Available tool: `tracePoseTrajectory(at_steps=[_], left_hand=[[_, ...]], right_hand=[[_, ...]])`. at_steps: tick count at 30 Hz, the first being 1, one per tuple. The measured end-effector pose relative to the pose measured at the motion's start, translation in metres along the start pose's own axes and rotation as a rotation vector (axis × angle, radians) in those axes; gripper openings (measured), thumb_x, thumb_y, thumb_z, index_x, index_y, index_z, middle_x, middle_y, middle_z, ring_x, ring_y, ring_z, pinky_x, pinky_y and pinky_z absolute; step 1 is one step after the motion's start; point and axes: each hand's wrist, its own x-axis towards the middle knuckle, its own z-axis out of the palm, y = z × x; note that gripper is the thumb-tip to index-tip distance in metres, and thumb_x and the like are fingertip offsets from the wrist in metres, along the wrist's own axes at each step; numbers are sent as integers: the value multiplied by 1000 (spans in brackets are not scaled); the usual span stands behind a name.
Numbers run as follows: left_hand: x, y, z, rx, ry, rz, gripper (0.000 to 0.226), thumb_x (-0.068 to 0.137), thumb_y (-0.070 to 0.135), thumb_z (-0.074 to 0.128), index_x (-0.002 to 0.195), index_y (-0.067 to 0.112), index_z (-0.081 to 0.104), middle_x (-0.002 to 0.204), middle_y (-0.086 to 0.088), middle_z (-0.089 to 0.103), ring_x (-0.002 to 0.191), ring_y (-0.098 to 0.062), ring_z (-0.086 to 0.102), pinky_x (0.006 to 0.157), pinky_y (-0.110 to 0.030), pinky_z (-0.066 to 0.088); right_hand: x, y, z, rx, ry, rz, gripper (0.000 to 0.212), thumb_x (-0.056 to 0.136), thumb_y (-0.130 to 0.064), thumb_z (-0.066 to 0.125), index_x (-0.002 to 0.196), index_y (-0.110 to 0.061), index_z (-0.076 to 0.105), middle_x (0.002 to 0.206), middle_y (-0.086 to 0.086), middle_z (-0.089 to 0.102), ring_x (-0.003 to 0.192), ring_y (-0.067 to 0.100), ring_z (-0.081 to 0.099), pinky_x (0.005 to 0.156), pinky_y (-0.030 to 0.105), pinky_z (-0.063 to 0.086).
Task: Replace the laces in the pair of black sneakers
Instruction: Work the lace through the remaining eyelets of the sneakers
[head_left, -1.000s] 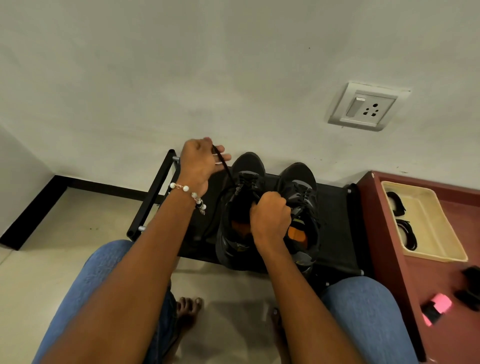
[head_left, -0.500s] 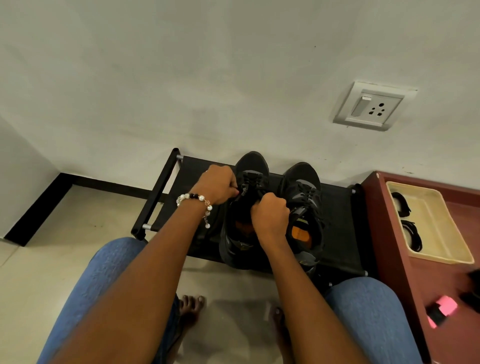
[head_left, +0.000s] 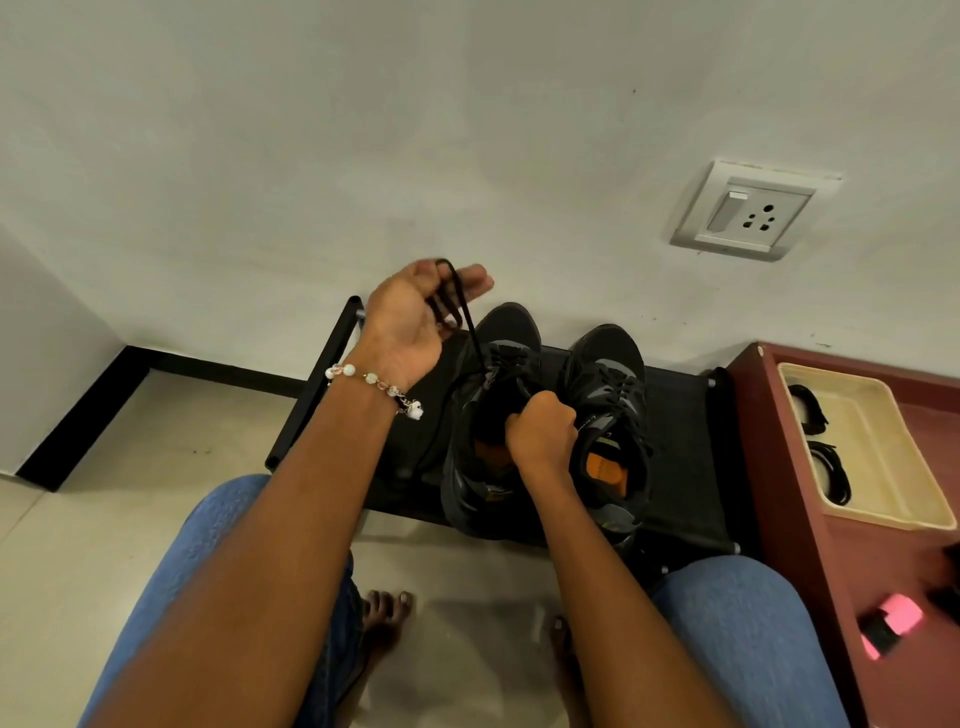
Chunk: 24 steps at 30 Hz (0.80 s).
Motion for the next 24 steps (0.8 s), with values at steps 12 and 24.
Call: tracePoseTrajectory(at_steps=[12, 24], left_hand=[[11, -25, -15, 1623, -56, 243, 15, 90, 22, 66, 92, 10, 75, 91, -9, 70, 79, -21, 67, 82, -36, 56], [4, -14, -13, 921, -112, -71, 31, 101, 16, 47, 76, 13, 64, 75, 0, 63, 64, -9, 49, 56, -19, 38]], right_hand=[[-4, -4, -4, -25, 5, 7, 14, 96, -11, 53, 101, 2, 57, 105, 19, 62, 98, 38, 61, 65, 33, 40], [-1, -2, 0, -36, 14, -3, 9, 96, -11, 53, 97, -2, 56, 103, 18, 62, 94, 37, 61, 64, 34, 40]])
